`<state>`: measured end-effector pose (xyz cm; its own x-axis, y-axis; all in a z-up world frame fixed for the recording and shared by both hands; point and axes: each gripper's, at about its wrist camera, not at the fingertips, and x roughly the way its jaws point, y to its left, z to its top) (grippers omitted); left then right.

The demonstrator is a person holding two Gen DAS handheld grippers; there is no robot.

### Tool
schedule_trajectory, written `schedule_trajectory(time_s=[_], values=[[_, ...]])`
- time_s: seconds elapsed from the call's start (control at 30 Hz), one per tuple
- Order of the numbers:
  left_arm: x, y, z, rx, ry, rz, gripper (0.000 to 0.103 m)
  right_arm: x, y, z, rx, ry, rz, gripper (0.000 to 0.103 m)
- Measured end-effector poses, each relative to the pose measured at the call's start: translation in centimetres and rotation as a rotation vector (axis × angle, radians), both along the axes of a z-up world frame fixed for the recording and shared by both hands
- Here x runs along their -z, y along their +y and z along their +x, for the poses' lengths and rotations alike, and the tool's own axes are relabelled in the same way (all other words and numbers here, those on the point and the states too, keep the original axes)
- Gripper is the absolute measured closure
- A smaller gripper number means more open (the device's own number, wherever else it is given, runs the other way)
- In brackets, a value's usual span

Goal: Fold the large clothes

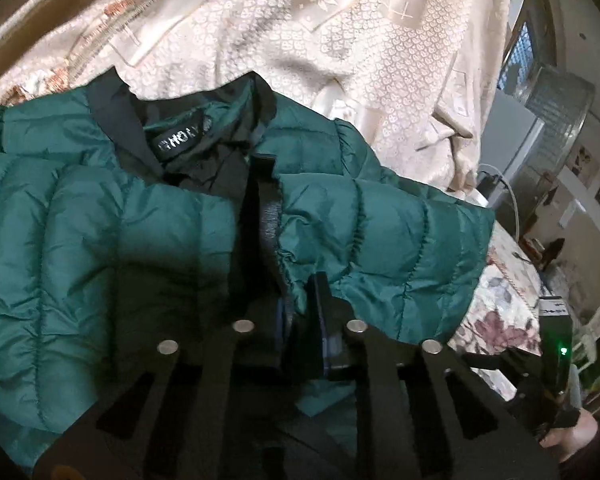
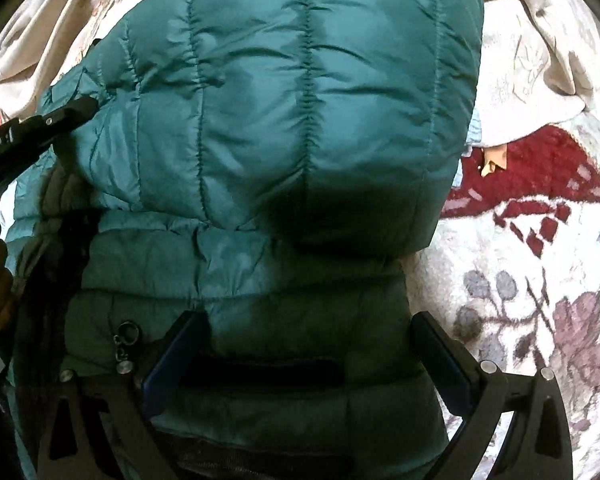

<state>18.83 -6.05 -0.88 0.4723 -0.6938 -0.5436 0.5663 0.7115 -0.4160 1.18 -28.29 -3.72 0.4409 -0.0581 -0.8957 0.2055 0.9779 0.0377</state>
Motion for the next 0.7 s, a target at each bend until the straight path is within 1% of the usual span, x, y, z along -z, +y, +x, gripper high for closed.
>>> schedule_trajectory(time_s=[0.03,0.07,0.1,0.13,0.2,0.23,0.27,0.3,0.33,0.4,0.5,0.6,0.7], values=[[0.1,0.0,0.1,0.004,0.008,-0.005,0.070,0.0,0.1,0.0,-0.002,0.000,-0.001,0.000],[0.2,-0.1,0.1,0.004,0.014,-0.005,0.061,0.0,0.0,0.0,-0.001,0.000,-0.003,0.000],[0.3,-0.2,0.2,0.002,0.019,-0.003,0.043,0.0,0.1,0.0,-0.001,0.001,-0.005,0.000],[0.4,-0.3,0.2,-0.008,0.022,0.001,0.041,-0.1,0.3,0.0,-0.001,0.001,-0.007,0.000],[0.6,-0.3,0.3,-0.030,0.020,0.017,0.041,-0.2,0.5,-0.1,-0.002,0.003,-0.008,0.000],[0.7,-0.2,0.4,-0.033,0.026,0.018,0.046,0.0,0.3,0.1,-0.001,0.004,-0.006,0.000],[0.8,-0.1,0.4,-0.036,0.027,0.018,0.059,0.0,0.3,0.1,-0.001,0.004,-0.006,0.000],[0.8,-0.2,0.4,-0.037,0.032,0.030,0.089,0.1,0.1,0.2,-0.002,0.005,-0.006,0.000],[0.9,-0.2,0.3,-0.033,0.037,0.037,0.096,0.1,0.1,0.2,-0.002,0.007,-0.006,0.000],[0.6,-0.2,-0.3,-0.036,0.014,0.049,0.099,0.1,0.1,0.3,-0.003,0.009,-0.005,0.000],[-0.3,0.0,-1.2,-0.067,-0.015,0.066,0.100,0.2,-0.1,0.3,-0.004,0.011,0.000,0.000],[-1.6,1.8,-2.7,-0.148,-0.047,0.092,0.100,0.3,-0.3,0.3,0.001,0.008,0.000,0.000],[-3.0,5.8,-4.1,-0.278,-0.072,0.072,0.100,0.3,-0.1,0.3,0.000,0.006,-0.001,0.000]])
